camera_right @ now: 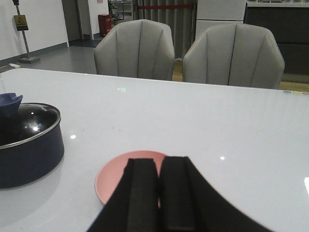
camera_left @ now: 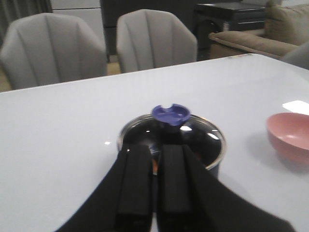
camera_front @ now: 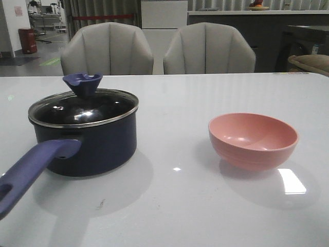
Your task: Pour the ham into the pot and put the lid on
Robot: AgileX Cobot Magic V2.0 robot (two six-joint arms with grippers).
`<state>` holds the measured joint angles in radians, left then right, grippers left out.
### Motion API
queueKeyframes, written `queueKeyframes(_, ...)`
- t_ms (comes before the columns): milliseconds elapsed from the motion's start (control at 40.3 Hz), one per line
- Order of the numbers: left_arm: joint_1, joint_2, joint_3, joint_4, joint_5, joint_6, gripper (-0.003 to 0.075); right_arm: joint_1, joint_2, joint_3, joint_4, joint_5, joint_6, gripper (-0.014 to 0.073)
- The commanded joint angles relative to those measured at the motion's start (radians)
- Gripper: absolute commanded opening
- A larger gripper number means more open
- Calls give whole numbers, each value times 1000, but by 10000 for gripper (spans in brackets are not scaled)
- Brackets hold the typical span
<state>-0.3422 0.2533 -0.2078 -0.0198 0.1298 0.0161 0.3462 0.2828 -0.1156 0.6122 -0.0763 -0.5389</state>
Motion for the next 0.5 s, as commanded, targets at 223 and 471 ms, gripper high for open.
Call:
queueKeyframes(223,289,-237,162,-5,-110,0,132,1,7,-30,-2,-62,-5,149)
queueKeyframes(471,290,-278,233,-5,-162,0,132,1,7,-30,-2,-62,-5,149)
